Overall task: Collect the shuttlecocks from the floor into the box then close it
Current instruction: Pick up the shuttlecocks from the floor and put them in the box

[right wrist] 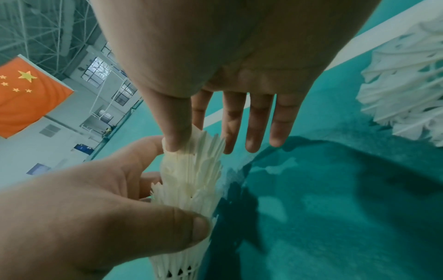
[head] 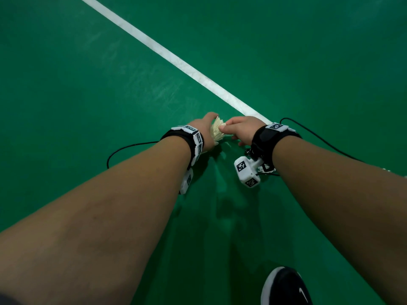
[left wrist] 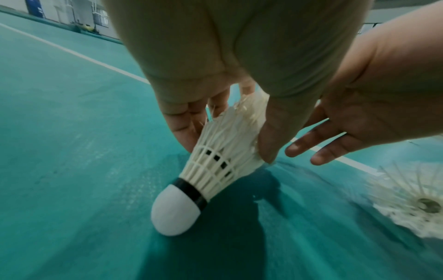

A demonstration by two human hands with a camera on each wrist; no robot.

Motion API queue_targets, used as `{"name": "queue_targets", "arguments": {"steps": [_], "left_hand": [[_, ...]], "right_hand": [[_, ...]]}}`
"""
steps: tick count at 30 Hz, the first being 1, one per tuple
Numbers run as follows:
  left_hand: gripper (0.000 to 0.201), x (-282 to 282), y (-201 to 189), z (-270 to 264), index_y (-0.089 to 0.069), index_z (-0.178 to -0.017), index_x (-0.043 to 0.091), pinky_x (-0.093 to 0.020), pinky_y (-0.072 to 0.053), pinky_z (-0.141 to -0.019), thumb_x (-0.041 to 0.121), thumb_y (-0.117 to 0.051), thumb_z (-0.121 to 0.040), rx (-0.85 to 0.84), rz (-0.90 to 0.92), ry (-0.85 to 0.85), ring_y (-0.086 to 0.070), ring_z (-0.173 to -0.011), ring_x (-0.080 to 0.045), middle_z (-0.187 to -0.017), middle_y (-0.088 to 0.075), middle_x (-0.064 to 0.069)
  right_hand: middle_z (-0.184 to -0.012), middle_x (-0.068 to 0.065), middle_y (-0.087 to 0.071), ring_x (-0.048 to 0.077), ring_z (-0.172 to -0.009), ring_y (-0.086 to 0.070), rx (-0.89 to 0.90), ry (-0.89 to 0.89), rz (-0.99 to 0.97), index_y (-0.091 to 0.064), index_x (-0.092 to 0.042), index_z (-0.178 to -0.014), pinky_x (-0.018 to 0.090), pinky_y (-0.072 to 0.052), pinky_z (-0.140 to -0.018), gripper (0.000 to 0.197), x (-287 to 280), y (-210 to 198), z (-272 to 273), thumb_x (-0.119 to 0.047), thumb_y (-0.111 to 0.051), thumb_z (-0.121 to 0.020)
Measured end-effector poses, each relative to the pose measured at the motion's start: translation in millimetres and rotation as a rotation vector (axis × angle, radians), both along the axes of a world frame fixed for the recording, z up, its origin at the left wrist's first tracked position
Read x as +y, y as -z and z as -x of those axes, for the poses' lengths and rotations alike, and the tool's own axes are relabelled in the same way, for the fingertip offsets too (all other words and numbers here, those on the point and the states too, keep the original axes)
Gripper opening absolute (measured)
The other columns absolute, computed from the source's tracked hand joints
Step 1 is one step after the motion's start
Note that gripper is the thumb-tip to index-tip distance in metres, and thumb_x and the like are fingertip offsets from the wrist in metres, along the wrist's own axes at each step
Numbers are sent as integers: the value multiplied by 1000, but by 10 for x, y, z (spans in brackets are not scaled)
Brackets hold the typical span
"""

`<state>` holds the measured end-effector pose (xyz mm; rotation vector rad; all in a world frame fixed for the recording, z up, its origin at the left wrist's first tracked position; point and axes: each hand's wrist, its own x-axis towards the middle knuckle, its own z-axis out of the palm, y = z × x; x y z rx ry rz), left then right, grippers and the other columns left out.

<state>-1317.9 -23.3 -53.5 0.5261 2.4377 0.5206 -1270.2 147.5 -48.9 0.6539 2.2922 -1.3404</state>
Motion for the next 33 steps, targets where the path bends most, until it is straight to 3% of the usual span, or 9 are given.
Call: {"name": "queue_targets", "arguments": {"steps": [4,8,11,15,19,23,28,31,33], "left_hand": [[104,82,-1,-26,-18,-162,39,-38,-61,-70,6,-76,-82,-9,-17,41,-67,-80,-23,-104,-65,-8],[95,192,10,-43,-29,-159,39,-35,-54,-71,9,-76,-82,11,-38,118,-67,-92,-31,-114,-65,-11],[90,262,9,-73,-33,-155,36,-33,-51,-72,10,-77,-82,6,-34,165,-66,-93,-31,-111,-65,-10],[92,405,46,-122,-30,-155,43,-35,-56,-74,13,-77,-82,-5,-6,233,-66,-92,-29,-112,-63,-7],[91,503,102,-197,-28,-156,45,-43,-61,-84,17,-77,-84,7,59,329,-66,-96,-32,-121,-62,-10],[90,514,140,-224,-28,-157,44,-41,-60,-85,17,-75,-86,26,76,351,-65,-97,-34,-120,-61,-12],[89,485,107,-225,-29,-157,43,-41,-60,-83,17,-75,-85,24,79,335,-65,-94,-31,-118,-62,-9],[91,461,70,-231,-28,-157,42,-42,-60,-85,17,-76,-84,17,78,321,-65,-97,-32,-120,-63,-10],[93,440,42,-234,-27,-158,41,-42,-60,-87,17,-77,-83,10,82,309,-66,-99,-32,-121,-64,-10]], "right_hand": [[-103,-7,-76,19,-97,-75,-77,58,85,-75,-31,-85,34,-55,-78,15,98,4,-73,-45,-80,-89],[-116,-2,-72,22,-99,-74,-133,117,142,-68,-26,-99,34,-51,-79,24,135,-38,-88,-50,-64,-101],[-98,2,-74,27,-91,-71,-166,207,158,-66,-19,-95,39,-49,-87,45,193,-82,-104,-59,-47,-106],[-84,-2,-80,21,-76,-76,64,339,-141,-75,-15,-92,44,-66,-78,46,460,-73,-204,-52,-49,-103],[-98,1,-75,27,-87,-65,26,38,-674,-70,-21,-98,32,-55,-80,28,700,-120,-260,-45,-59,-88],[-125,13,-61,36,-105,-64,-374,-132,-756,-55,-22,-135,47,-58,-95,78,720,43,-368,-59,-71,-68],[-139,19,-60,40,-126,-60,-365,-165,-693,-55,-8,-140,43,-50,-99,57,747,195,-376,-32,-74,-92],[-93,10,-68,30,-82,-66,-273,-104,-623,-67,-12,-102,32,-48,-70,36,698,110,-308,-45,-72,-87],[-72,7,-61,23,-59,-54,-207,-30,-601,-62,-13,-82,27,-40,-57,43,618,-18,-226,-56,-64,-82]]}}
